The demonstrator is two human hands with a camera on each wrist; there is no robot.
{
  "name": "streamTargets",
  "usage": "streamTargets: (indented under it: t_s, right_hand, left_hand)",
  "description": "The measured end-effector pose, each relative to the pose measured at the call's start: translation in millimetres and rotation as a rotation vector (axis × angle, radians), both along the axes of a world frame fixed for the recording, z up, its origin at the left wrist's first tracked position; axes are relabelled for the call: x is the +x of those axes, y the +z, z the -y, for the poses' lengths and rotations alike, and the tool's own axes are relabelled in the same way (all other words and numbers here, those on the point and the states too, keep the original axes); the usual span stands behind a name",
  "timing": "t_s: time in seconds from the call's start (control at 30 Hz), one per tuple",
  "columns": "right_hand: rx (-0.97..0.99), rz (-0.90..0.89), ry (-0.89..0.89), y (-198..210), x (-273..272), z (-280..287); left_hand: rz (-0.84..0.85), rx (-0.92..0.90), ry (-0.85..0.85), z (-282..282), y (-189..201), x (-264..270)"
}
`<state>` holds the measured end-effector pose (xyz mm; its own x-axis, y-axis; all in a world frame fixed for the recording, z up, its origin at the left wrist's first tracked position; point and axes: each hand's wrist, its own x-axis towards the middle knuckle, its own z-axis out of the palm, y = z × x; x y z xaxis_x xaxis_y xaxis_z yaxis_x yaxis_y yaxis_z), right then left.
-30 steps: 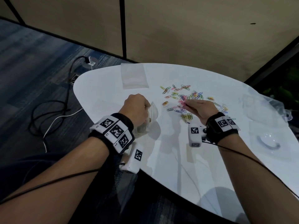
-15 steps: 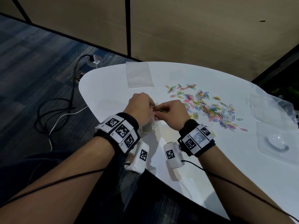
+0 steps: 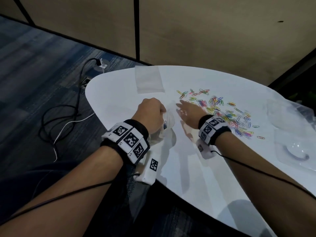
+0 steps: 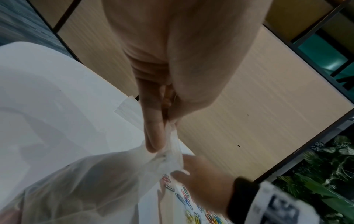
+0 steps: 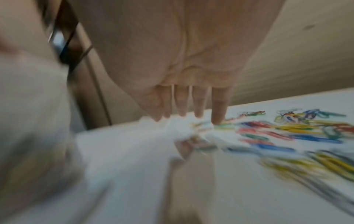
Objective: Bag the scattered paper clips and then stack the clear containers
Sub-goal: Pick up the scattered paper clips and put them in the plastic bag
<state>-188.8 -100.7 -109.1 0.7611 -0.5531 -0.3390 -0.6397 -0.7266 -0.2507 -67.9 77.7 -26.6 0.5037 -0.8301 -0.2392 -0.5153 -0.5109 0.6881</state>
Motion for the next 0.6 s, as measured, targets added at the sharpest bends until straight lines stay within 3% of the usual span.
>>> streamTargets:
  t_s: [0.1,0.3,0.6]
  right_hand:
    - [-0.180,-0.164,0.210,-36.9,-21.7,-10.8]
    - [-0.361,-0.234,0.140,-46.5,-94.7,-4.0]
    - [-0.377,-0.057,0.042,-40.8,-102.7,2.9]
  left_hand:
    - [0.018,0.001,-0.006,3.4,0.1,1.5]
    - [0.049,0.001,-0.011,4.8,2.3,-6.1]
    - [0.074,0.038,-0.037,12.4,7.5,-20.0]
